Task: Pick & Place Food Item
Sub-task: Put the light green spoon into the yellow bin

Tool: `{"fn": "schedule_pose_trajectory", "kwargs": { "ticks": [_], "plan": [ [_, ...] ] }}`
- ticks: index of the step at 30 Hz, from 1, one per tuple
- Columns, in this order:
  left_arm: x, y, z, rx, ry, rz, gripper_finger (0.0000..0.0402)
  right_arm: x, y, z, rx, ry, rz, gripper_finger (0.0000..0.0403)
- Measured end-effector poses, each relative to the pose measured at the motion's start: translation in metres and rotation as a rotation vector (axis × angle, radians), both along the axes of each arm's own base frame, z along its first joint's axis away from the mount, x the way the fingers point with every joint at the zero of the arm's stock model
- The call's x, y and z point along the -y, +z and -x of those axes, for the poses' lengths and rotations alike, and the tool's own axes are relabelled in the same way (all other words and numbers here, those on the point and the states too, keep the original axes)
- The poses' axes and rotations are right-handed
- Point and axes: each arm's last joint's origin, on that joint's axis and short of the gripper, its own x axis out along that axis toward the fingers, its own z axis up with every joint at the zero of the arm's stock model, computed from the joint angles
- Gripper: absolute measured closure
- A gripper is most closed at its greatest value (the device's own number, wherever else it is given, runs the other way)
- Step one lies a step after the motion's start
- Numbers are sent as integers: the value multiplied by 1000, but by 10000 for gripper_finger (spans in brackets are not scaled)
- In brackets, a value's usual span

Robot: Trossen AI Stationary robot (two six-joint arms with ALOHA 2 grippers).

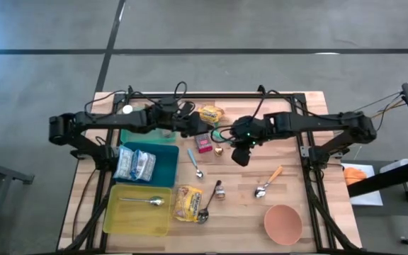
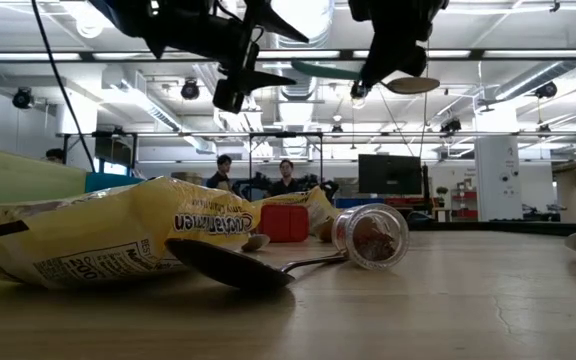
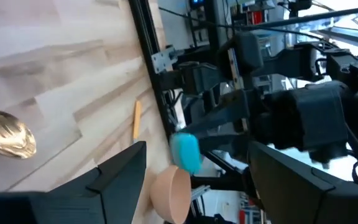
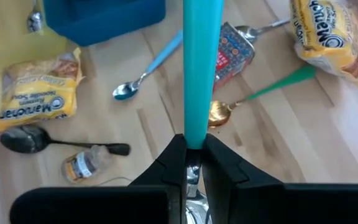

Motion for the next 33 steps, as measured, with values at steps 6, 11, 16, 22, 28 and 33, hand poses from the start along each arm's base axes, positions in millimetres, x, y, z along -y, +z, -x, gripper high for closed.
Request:
{"fn": "schedule_pose_trajectory", "kwargs": {
  "ticks": [6,11,16,22,28,33],
  "plan": [
    [0,-3,-3,-8,3,20,117,-1,0,-7,48,25,-25,379],
    [2,-5,-3,-15,-2,25,117,-2,2,-10,76,38,-18,379],
    [3,-5,-4,-15,-5,24,134,-4,1,-14,97,66,-32,379],
    [5,-6,-4,-19,-18,4,206,-6,-3,-18,88,88,-40,379],
    [6,-6,-4,-20,-21,0,284,-8,-4,-20,101,97,-39,379],
    [7,-6,-4,-20,-25,-3,352,-9,-3,-20,110,100,-41,379]
  ]
}}
